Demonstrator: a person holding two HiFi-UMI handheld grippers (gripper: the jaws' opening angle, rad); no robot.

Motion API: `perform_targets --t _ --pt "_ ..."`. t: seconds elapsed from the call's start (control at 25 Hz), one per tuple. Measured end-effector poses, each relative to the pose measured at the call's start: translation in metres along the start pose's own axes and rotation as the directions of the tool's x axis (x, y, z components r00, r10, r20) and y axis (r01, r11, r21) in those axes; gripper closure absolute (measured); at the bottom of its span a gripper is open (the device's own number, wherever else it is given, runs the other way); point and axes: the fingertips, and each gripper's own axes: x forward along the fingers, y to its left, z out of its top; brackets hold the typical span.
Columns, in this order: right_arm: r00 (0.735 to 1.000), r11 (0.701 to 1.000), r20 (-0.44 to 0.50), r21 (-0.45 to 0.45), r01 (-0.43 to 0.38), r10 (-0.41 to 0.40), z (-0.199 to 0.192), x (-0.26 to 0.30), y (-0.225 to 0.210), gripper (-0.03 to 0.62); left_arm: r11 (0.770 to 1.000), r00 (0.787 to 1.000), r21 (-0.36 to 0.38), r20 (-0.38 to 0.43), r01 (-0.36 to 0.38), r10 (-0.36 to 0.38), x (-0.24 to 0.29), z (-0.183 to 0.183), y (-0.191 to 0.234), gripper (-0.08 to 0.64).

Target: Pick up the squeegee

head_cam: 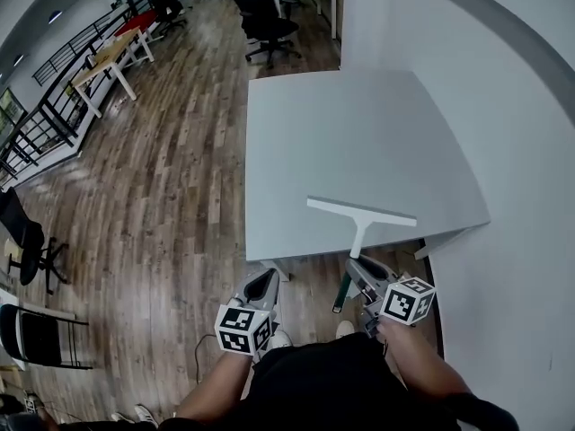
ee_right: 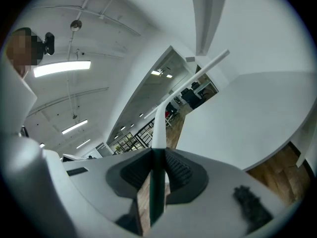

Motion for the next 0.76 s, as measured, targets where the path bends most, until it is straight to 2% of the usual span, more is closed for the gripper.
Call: perform_targets --t 0.12,0.32,0.44,0.52,0.76 --pt "1.0 1.0 0.004 0.017 0.014 -0.014 0.009 -0.002 0.003 0.502 1.0 1.0 -0.005 -0.006 0.012 -0.012 -0.001 0.009 -0.002 0.554" --pt "0.999 0.999 0.021 0.035 0.035 -0.036 -0.028 0.016 0.016 0.502 0.999 0.999 0.001 -0.005 0.038 -0.038 -0.022 -0.021 0.026 0.554" --pt "0.999 0.998 0.014 0.049 0.037 -0.038 -0.002 0.003 0.007 0.502 0.999 0.999 0.007 -0.017 0.037 -0.037 -0.011 0.0 0.005 0.554" --pt "0.999 0.998 0.009 0.05 0.034 -0.034 0.002 0.002 0.004 0.502 0.999 0.999 0.005 -0.019 0.042 -0.041 -0.007 0.002 0.001 0.554" --pt "0.999 0.998 0.004 0.04 0.04 -0.04 -0.04 0.023 0.015 0.502 0.998 0.998 0.01 -0.005 0.07 -0.07 -0.022 -0.027 0.028 0.554"
